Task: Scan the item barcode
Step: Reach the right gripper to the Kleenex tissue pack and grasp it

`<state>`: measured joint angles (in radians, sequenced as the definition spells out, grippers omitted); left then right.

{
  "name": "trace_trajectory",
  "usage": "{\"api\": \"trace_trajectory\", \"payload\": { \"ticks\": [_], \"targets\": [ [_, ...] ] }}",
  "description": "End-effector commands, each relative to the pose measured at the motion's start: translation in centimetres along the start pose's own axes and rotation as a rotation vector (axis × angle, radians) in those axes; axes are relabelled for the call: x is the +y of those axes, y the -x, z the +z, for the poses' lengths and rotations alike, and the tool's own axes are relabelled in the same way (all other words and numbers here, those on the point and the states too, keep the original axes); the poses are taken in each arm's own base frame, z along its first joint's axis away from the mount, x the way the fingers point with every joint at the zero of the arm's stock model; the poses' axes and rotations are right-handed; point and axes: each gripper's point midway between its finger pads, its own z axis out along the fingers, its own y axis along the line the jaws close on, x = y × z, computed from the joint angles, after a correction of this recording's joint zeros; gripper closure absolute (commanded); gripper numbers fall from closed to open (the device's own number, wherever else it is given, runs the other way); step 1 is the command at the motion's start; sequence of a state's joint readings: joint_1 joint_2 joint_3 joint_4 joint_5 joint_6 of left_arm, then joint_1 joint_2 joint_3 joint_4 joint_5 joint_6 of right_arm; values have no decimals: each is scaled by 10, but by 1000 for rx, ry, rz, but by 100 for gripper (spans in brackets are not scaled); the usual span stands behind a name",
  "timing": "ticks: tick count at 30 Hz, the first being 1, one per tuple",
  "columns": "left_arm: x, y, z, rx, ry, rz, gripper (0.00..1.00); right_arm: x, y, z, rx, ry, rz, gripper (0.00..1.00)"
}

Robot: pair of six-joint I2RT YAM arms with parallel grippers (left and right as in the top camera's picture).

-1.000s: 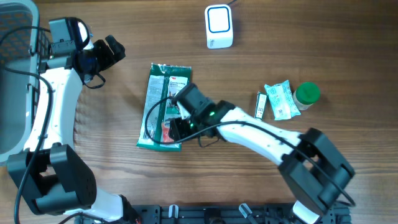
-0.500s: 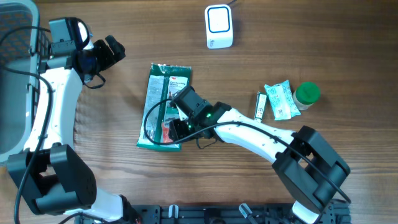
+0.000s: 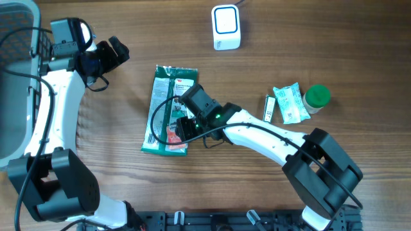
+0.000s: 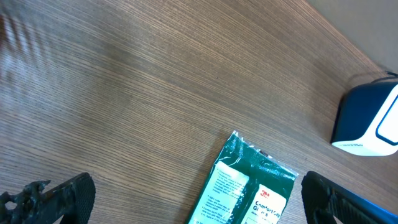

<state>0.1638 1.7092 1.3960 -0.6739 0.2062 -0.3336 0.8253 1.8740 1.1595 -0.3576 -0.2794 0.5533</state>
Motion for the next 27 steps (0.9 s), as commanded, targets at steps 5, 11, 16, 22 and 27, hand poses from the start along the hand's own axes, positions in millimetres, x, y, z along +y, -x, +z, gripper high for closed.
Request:
{"api": "trace_trajectory", "payload": {
  "ticks": [5, 11, 16, 22, 27],
  "targets": [
    [2, -1, 3, 5, 2, 17, 0, -6, -14, 9, 11, -11, 51, 59],
    [2, -1, 3, 5, 2, 17, 0, -5, -21, 14, 20, -11, 60, 64],
    [2, -1, 3, 5, 2, 17, 0, -9, -28, 26, 44, -22, 84, 71],
    [2, -1, 3, 5, 2, 17, 0, -9, -27, 27, 42, -21, 85, 82],
    [2, -1, 3, 5, 2, 17, 0, 13, -20, 18, 58, 125, 69, 96]
  ]
}}
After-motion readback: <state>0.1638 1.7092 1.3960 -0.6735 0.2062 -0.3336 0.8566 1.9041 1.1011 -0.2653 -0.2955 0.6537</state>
